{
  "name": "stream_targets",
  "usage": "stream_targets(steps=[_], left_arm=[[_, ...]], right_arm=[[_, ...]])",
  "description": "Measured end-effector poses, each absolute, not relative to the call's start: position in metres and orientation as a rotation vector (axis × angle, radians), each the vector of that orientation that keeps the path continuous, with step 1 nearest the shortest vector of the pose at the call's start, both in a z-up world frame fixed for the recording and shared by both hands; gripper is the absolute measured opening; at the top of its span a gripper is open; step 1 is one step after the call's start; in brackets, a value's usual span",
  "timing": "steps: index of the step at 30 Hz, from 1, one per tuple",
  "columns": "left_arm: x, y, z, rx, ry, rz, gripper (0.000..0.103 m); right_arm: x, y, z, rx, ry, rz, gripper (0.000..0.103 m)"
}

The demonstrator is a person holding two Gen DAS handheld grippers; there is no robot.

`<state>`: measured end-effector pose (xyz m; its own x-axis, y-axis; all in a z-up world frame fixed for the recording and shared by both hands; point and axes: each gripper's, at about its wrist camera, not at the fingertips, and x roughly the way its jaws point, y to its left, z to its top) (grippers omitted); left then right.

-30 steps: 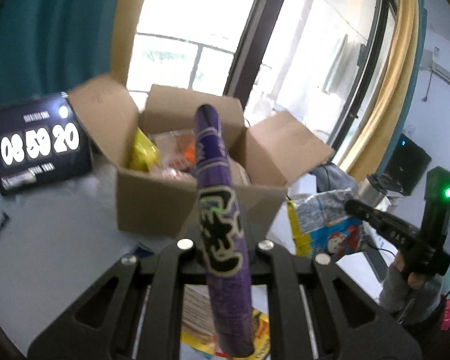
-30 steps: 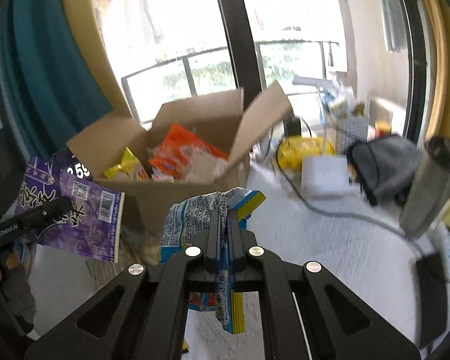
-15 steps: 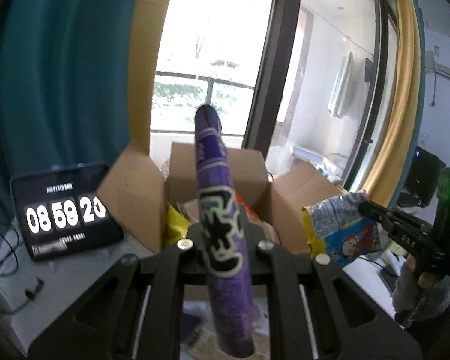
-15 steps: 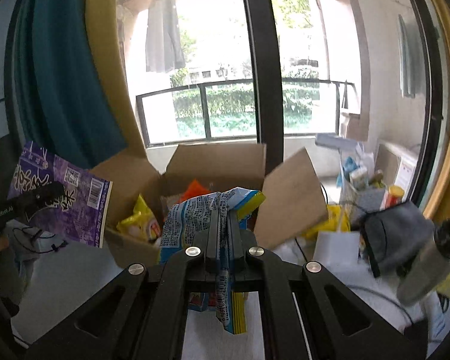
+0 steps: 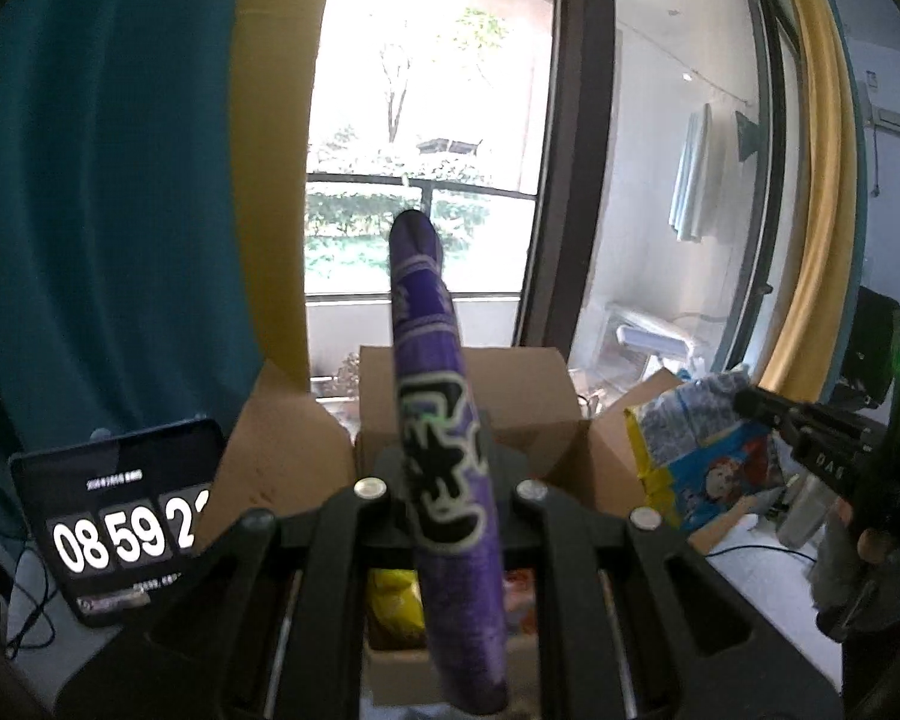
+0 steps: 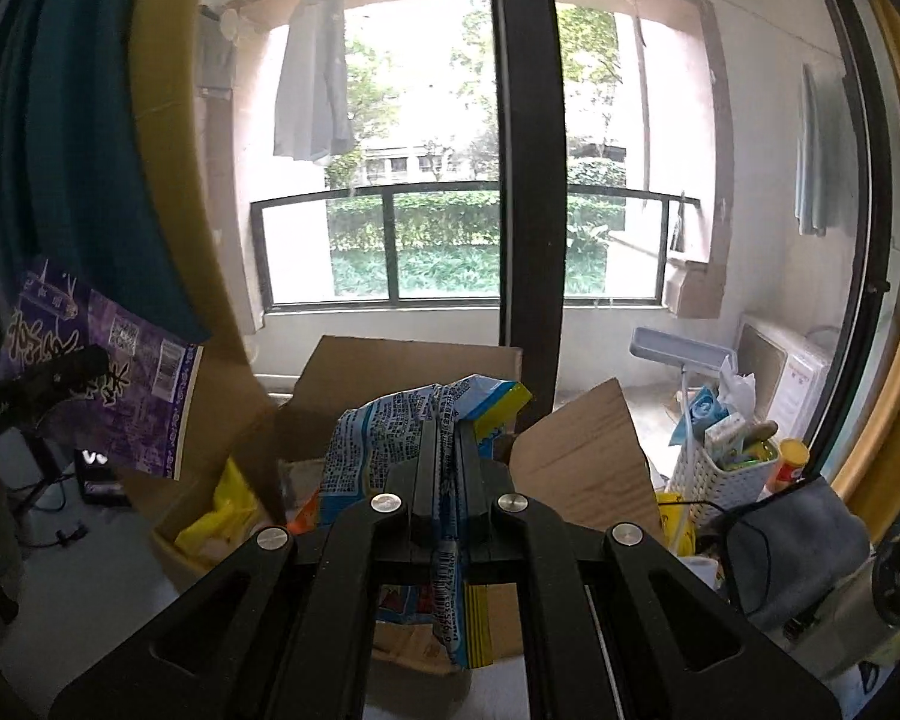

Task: Organize snacks
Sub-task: 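Carry the purple packet and blue cartoon packet over the box, then open both tools to drop the two packets into the box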

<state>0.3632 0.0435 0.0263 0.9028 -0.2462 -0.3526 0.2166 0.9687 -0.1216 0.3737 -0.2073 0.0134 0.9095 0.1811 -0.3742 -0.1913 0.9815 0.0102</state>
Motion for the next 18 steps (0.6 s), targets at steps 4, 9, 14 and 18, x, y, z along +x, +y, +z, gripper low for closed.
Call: stream_targets(steps=[4,9,14,18], left_arm=[[0.396,0.046,0.016,-0.072,0.392,-0.235,0.012],[0.44,0.045,-0.003,-0.08,0.45,-0.236,0.014],[0.478,0.038,-0.02,-0.058,0.51,-0.202,0.021],[0.492,0.044,-0.028,-0.103,0.531,-0.186,0.062]], right_arm=[[0.396,-0.208,0.016,-0.043,0.377,0.136,0.004],[0.427,-0.204,0.014,-0.087,0.361,0.052,0.004],[0.458,-0.192,0.002,-0.135,0.351,-0.018,0.004],[0.488,-0.18,-0.015,-0.162,0.386,-0.061,0.005]])
